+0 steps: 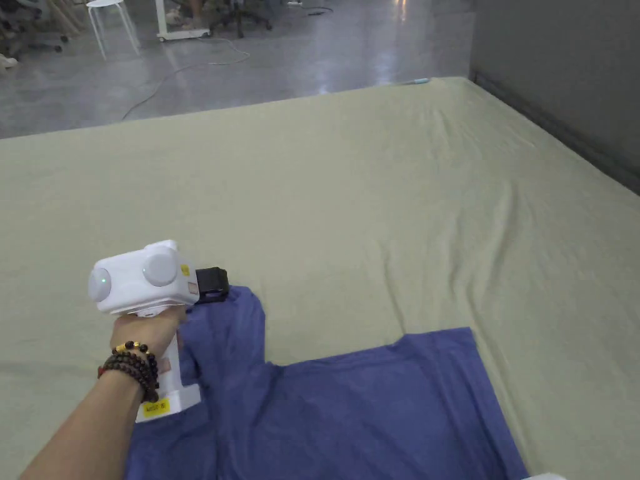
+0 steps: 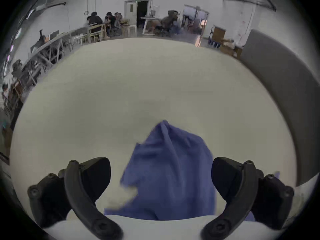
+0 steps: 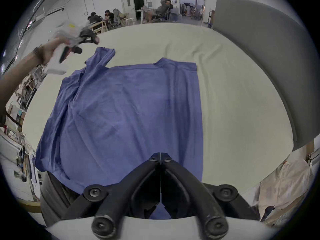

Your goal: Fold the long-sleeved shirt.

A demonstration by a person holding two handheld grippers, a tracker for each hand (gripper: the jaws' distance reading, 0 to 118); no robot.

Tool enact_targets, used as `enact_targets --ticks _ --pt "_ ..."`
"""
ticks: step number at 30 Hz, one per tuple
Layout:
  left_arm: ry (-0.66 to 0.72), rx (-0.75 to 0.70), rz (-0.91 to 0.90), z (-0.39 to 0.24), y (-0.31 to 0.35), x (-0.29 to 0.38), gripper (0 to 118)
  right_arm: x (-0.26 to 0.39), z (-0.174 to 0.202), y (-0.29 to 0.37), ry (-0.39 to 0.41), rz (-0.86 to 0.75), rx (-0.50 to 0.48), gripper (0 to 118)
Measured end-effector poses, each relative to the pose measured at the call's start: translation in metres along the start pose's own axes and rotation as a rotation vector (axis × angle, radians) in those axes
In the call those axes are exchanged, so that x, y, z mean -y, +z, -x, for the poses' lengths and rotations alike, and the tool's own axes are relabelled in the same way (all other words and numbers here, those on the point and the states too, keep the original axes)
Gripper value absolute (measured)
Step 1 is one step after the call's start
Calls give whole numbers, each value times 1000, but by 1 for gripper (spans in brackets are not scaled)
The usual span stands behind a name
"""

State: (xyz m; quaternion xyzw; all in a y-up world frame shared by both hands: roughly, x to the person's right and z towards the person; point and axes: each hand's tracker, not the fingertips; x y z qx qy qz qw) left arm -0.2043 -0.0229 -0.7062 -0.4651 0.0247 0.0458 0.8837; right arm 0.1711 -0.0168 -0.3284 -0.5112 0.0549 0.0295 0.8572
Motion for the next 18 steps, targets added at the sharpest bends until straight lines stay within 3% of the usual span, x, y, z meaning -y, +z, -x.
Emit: enact_targets --ticks 3,4,5,7,9,12,13,18 --pt "-11 -37 -13 -8 -30 -18 112 7 1 -2 9 43 -26 0" --pt "1 -29 -17 -5 -35 -20 105 9 1 -3 3 48 -21 0" --pt "14 -24 0 -6 -40 -24 90 11 0 -3 0 52 -19 0" --pt "38 -12 42 -8 -49 -29 75 15 -2 -4 -12 63 -18 0" --pt "56 20 109 -5 -54 -26 35 17 -6 -3 -30 68 -22 0" --pt "21 3 90 -10 -48 -19 24 15 -11 -3 -41 64 -16 0" --pt "3 14 113 -12 -45 -18 4 14 -12 -3 -43 61 -9 0" --pt "33 70 78 -5 12 -19 4 8 -17 3 -49 24 5 0"
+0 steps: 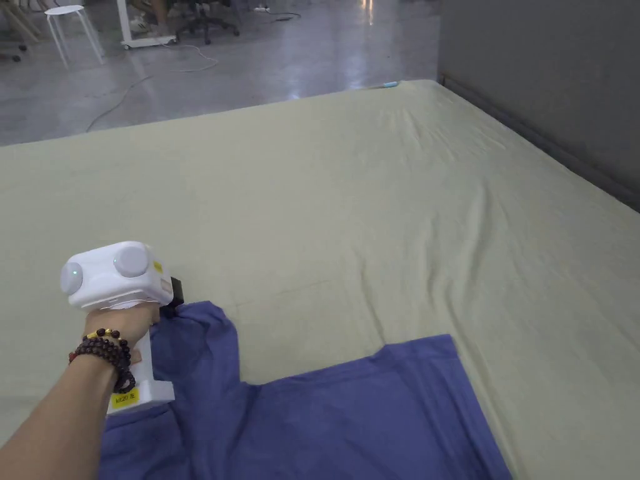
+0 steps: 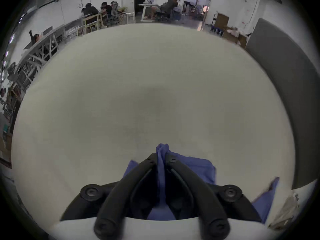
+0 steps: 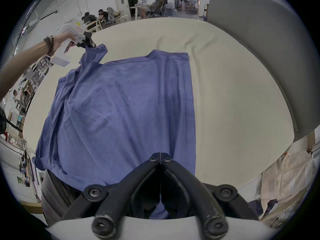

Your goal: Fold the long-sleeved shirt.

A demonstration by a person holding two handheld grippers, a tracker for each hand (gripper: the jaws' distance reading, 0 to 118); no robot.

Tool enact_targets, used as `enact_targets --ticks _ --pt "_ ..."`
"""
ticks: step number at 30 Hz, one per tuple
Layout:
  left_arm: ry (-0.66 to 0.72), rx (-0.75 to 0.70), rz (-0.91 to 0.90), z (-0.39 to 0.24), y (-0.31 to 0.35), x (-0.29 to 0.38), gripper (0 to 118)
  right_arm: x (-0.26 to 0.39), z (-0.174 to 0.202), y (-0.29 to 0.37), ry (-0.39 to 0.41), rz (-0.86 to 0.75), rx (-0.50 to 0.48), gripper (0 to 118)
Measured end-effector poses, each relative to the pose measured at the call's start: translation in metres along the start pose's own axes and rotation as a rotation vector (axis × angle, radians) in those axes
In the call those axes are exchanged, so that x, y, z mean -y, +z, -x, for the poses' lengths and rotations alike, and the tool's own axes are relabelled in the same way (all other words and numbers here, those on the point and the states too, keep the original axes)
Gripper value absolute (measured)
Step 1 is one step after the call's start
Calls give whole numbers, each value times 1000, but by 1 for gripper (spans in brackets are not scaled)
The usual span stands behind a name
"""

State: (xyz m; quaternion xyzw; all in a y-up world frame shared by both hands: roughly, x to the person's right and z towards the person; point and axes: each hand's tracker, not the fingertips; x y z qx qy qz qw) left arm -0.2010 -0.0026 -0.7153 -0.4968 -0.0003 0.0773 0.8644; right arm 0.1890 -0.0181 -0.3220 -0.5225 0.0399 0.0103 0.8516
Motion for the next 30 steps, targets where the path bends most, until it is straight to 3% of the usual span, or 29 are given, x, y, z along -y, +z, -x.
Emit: enact_targets --ticks 8,12,18,23,24,27,28,30 --pt "-45 114 -218 21 166 90 4 -9 7 26 45 -100 -13 0" --pt "-4 36 -290 28 204 168 4 -4 16 44 71 -151 -49 0" --pt "120 3 -182 37 180 277 4 16 34 65 124 -203 -57 0" --pt "167 11 -86 41 134 313 7 27 45 75 157 -209 -75 0" --pt "165 8 -87 43 128 316 19 29 46 76 163 -211 -76 0" --pt "225 92 -125 47 140 323 103 30 44 81 162 -215 -74 0" --pt "244 103 -130 47 149 325 118 30 43 82 159 -222 -69 0" --pt "232 115 -234 43 182 334 118 28 40 84 152 -232 -56 0"
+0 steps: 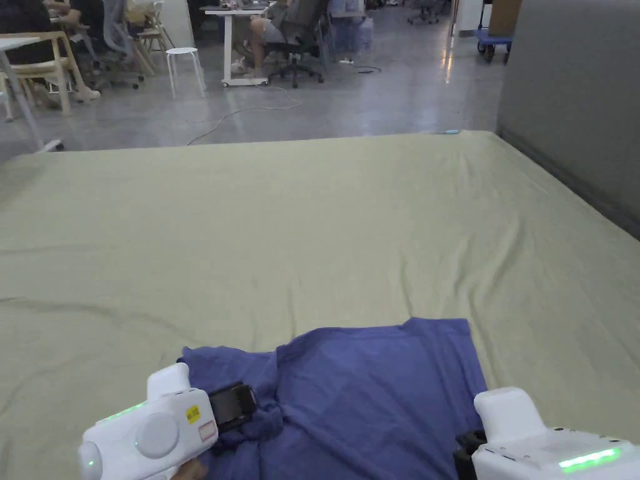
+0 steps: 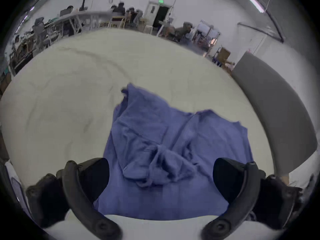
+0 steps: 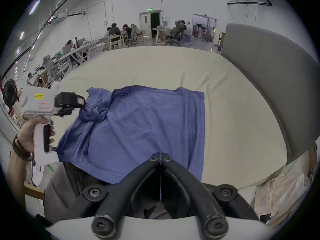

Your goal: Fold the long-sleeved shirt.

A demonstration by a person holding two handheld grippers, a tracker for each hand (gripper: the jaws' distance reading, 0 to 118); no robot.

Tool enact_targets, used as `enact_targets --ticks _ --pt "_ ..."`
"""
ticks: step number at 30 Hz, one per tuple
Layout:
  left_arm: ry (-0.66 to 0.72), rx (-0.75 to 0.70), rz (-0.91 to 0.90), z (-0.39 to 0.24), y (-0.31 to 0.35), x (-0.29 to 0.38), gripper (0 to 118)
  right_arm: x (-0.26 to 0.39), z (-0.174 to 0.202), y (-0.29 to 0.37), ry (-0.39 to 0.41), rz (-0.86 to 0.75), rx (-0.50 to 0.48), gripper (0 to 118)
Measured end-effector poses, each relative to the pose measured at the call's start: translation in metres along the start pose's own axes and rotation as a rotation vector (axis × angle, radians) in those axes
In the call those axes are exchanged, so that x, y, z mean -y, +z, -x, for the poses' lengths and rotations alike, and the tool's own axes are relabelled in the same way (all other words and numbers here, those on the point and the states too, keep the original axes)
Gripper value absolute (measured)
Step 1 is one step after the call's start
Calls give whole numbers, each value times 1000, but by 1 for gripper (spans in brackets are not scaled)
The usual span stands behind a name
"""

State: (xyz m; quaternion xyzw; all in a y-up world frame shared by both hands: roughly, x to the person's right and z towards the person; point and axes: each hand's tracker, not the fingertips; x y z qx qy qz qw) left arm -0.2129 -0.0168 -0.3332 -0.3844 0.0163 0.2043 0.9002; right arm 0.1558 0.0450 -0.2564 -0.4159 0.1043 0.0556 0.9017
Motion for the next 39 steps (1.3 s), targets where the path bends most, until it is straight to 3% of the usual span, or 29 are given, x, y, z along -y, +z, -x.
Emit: enact_targets --ticks 3,4,5,6,7,8,10,14,15,16,17,18,20,22,26,30,33,34,35,36,37,38,39 --pt "-46 -28 -74 -8 41 8 118 -3 -3 -4 -6 1 12 0" --pt "-62 -43 -80 -13 56 19 114 -3 -3 -5 -8 0 17 0" --pt "-79 -52 -87 -14 66 26 101 -2 -3 -6 -11 0 17 0" --pt "-109 -62 -98 -15 73 32 72 -2 -4 -7 -16 1 15 0" --pt "-132 -64 -119 -16 76 39 9 0 -4 -9 -21 5 11 0" --pt "-154 -59 -97 -14 75 46 0 1 -4 -11 -25 10 7 0" --pt "-173 -40 -8 -12 71 47 0 3 -3 -15 -21 26 7 0" --pt "-134 -20 -90 -9 68 8 1 4 -3 -17 -11 48 9 0" --pt "-132 -25 -124 -10 66 -8 20 3 -3 -17 -15 47 5 0" --pt "-133 -29 -128 -11 61 -22 69 3 -4 -18 -23 45 4 0" --pt "-138 -41 -123 -12 54 -38 105 2 -4 -18 -28 45 6 0" --pt "-144 -59 -113 -12 43 -54 105 1 -5 -19 -30 45 7 0" --pt "-162 -96 -82 -10 14 -75 118 -2 -6 -23 -35 47 10 0" --pt "-185 -112 -77 -9 -27 -98 118 -4 -8 -29 -42 59 11 0" --pt "-224 -171 126 2 -108 -119 117 -9 -11 -45 -31 95 28 0" --pt "-387 -265 224 5 -153 -109 109 -36 -22 -68 -33 100 48 0" --pt "-297 -181 236 10 -151 -101 69 -84 -46 -93 -57 31 112 0" --pt "-213 -131 212 9 -147 -101 43 -103 -58 -106 -98 10 119 4" --pt "-202 -109 208 7 -143 -100 25 -121 -69 -117 -129 3 124 22" --pt "-229 -91 192 6 -136 -102 24 -140 -81 -133 -143 14 115 53" --pt "-260 -124 169 0 -132 -99 24 -157 -91 -152 -165 28 106 94" --pt "-285 -133 162 -2 -130 -97 24 -171 -99 -170 -175 64 107 106" --pt "-293 -123 168 -2 -128 -96 24 -186 -107 -190 -158 115 99 102"
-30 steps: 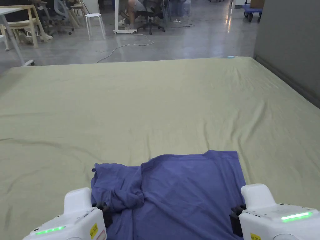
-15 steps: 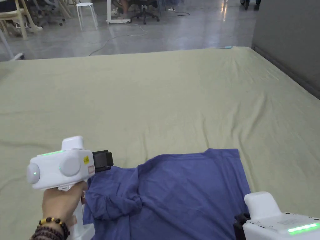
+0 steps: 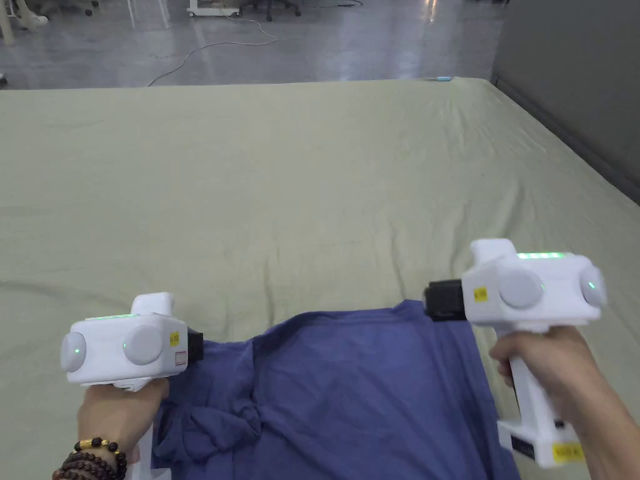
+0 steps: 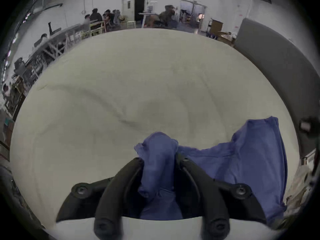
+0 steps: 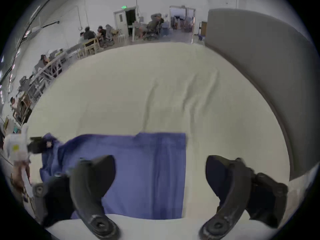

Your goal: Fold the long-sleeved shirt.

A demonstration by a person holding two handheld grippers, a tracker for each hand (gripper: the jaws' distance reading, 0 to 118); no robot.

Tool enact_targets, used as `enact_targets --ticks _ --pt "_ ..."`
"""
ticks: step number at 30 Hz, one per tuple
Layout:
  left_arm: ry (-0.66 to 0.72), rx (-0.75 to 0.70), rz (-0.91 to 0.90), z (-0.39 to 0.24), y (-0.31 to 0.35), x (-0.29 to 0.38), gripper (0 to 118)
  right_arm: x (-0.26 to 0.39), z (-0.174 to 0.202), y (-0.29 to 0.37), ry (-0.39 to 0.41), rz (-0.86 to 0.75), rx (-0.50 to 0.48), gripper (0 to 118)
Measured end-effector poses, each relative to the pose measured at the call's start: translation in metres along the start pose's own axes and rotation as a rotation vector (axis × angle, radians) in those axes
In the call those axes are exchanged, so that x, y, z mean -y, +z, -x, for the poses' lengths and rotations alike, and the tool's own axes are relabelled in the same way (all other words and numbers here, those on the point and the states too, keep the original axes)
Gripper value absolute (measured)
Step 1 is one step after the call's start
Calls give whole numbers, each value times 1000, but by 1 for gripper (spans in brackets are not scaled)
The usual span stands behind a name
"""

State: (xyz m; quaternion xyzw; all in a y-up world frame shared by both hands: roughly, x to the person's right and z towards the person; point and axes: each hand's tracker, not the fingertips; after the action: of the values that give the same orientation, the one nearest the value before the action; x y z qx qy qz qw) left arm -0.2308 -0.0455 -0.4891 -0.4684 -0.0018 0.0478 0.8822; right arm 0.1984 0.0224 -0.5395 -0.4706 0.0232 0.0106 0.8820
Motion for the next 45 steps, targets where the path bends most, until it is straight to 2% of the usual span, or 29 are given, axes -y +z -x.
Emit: enact_targets --ticks 2,6,10,13,14,15,16,17,19,22,24,31,32,33,35,37,39,41,43,45 --pt "22 5 -8 2 5 2 24 -26 -8 -30 35 60 -16 95" --pt "54 19 1 8 9 2 24 -42 -15 -81 53 207 86 79" --pt "44 19 4 6 12 1 24 -29 -10 -117 128 307 100 74" --pt "35 12 4 7 8 1 24 -21 -6 -113 91 266 105 65" --pt "37 11 9 7 7 1 24 -21 -3 -108 93 259 100 56" --pt "37 8 14 7 7 3 24 -19 1 -103 113 239 83 41" --pt "38 1 12 7 7 4 24 -18 3 -95 148 217 103 12" --pt "38 -2 8 6 7 4 24 -15 4 -92 166 202 140 1" --pt "44 -8 -8 5 15 4 24 -12 -2 -81 129 153 111 1" --pt "40 2 -64 4 44 2 24 -12 -16 -47 30 55 91 1" --pt "49 22 -80 8 65 0 24 -8 -22 -18 -3 31 5 1" --pt "93 43 -174 16 151 43 24 49 -20 90 4 -143 -61 1" --pt "119 42 -234 16 158 46 24 61 -19 102 1 -154 -61 1" --pt "104 20 -134 15 169 54 24 77 -18 113 -7 -178 -68 1" --pt "86 2 -160 11 191 69 24 107 -19 130 -33 -189 -88 1" --pt "183 26 -175 12 210 91 24 139 -18 144 -33 -181 -88 1" --pt "218 102 -196 11 225 119 24 167 -20 157 -52 -170 -100 1" --pt "201 59 -180 2 235 149 24 194 -19 168 -48 -152 -105 1" --pt "162 -19 -108 -7 236 176 24 217 -18 172 10 -86 -82 1" --pt "98 -26 -25 -8 224 196 24 232 -15 170 84 -15 -22 1"
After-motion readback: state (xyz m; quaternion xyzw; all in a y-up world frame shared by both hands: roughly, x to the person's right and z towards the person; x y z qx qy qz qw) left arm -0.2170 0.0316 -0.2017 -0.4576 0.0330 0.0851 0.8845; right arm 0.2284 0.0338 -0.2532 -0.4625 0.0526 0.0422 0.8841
